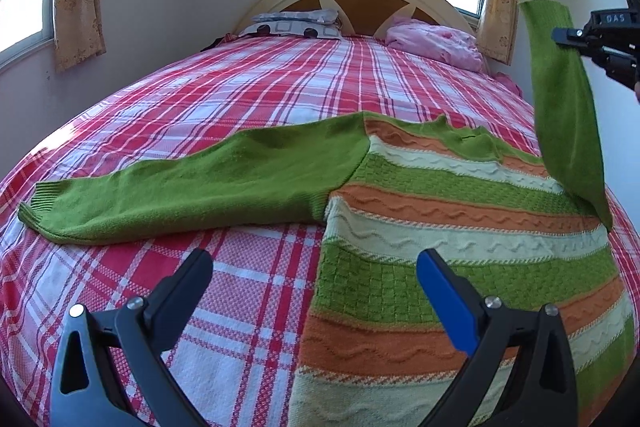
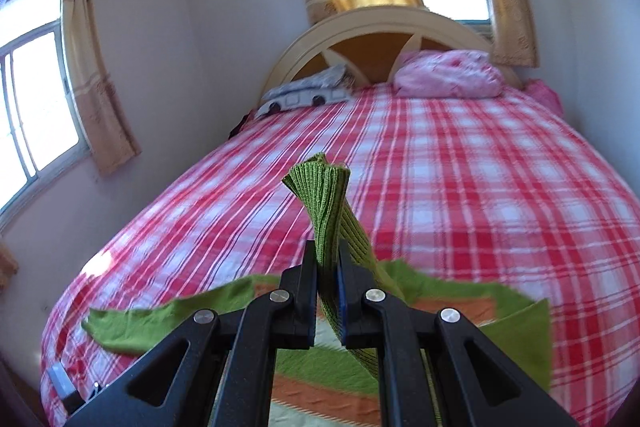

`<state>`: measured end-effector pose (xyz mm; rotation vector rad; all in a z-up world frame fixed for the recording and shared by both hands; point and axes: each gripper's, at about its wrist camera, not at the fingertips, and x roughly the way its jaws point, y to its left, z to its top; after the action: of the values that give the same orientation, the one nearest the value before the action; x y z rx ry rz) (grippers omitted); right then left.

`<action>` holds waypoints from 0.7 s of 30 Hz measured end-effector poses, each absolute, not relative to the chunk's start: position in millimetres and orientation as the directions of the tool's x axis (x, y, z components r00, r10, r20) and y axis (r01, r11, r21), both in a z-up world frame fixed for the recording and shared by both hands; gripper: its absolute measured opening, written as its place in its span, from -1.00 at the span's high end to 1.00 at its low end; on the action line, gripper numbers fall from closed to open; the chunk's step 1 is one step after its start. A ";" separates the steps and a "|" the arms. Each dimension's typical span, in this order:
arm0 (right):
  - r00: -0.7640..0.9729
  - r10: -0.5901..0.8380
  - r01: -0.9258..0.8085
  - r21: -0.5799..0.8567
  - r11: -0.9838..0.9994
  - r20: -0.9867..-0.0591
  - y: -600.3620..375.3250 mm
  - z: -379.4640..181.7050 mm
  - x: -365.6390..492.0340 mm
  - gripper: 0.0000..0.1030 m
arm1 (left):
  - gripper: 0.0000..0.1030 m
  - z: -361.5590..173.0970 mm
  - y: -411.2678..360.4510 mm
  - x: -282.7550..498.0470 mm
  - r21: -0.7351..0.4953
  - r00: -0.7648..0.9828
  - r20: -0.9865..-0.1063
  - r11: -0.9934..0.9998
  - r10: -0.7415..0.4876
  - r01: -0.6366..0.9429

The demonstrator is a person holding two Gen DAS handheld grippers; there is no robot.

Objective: Fold small clothes
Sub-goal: 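Lift the sleeve and lay it across the sweater body with the right gripper, then open the right gripper and smooth the folded sleeve flat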

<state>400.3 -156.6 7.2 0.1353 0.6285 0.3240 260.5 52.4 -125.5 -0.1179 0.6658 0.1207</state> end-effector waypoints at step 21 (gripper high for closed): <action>0.602 0.357 -0.317 0.196 0.928 -0.714 -159.7 -97.6 349.5 -0.33 | -1.00 -101.1 53.3 282.6 -0.029 0.754 -0.653 0.992 0.072 -0.120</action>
<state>349.5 -159.7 -97.6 0.0512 0.8383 0.3903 282.6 53.3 -101.1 -0.0704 0.7093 0.1047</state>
